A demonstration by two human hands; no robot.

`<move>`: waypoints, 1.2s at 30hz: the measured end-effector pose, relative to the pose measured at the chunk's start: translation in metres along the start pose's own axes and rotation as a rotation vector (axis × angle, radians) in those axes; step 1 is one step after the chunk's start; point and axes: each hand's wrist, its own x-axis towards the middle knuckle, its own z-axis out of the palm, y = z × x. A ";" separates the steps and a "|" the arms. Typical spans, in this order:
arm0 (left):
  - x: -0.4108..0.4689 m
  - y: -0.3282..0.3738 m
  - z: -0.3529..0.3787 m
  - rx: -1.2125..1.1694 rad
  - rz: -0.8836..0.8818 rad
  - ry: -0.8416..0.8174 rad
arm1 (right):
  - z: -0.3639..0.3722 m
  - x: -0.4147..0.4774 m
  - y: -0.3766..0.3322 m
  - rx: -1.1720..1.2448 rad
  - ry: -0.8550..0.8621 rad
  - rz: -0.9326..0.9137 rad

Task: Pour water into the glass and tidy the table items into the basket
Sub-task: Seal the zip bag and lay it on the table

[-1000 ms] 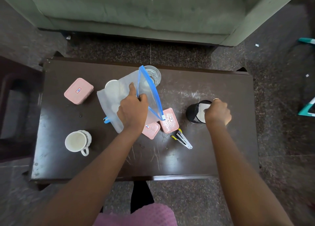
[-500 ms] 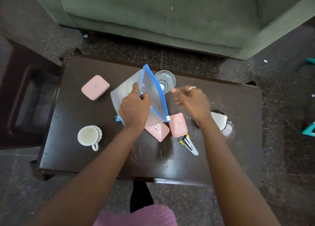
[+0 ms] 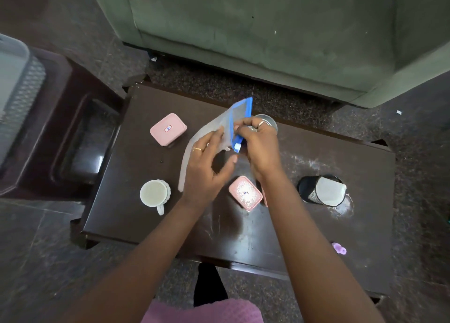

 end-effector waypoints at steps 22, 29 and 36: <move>0.063 0.000 -0.063 -0.119 -0.039 0.265 | 0.044 -0.023 -0.051 -0.490 -0.142 -0.673; 0.068 -0.006 -0.063 -0.115 -0.040 0.232 | 0.048 -0.015 -0.051 -0.401 -0.139 -0.581; 0.072 -0.008 -0.053 -0.237 -0.119 0.308 | 0.050 -0.005 -0.045 -0.496 -0.030 -0.693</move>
